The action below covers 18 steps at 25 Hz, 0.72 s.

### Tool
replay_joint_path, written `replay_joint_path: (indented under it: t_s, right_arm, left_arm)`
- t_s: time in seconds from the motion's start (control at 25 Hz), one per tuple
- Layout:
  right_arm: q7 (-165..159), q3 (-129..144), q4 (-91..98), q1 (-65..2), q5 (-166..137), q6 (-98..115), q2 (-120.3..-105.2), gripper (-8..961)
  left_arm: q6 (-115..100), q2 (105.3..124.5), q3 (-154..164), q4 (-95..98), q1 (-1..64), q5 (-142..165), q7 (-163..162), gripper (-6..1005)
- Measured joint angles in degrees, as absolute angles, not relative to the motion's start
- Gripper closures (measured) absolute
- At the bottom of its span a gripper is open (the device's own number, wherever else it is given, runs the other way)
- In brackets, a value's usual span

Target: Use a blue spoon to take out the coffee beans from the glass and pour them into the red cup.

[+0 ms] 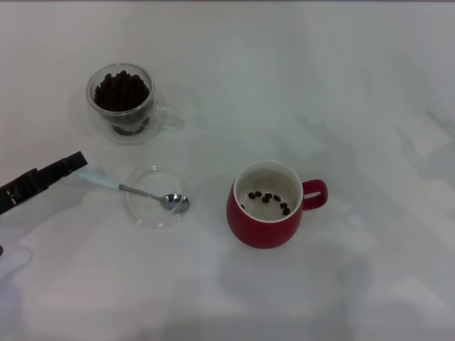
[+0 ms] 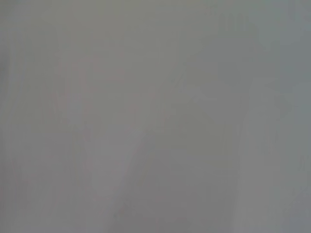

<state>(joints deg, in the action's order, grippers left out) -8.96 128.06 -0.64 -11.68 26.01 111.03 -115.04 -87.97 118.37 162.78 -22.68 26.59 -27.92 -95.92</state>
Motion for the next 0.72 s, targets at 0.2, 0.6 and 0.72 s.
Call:
replay_joint_path:
  t_s: [0.2, 0.6, 0.72]
  right_arm:
    - [-9.07, 128.05, -0.36, -11.85, 26.02, 111.13, -115.04, 306]
    - [-9.16, 128.06, 1.02, -11.47, 25.95, 112.32, -115.04, 308]
    - [-9.22, 128.06, 2.06, -11.47, 25.94, 112.57, -115.04, 308]
  left_arm:
    - [-87.99, 118.07, 162.89, -23.66, 25.18, -30.31, -94.44, 646]
    - [-91.47, 117.08, 162.92, -24.17, 23.71, -37.75, -80.32, 483]
    - [-92.36, 117.14, 162.95, -24.17, 23.97, -41.3, -74.25, 484]
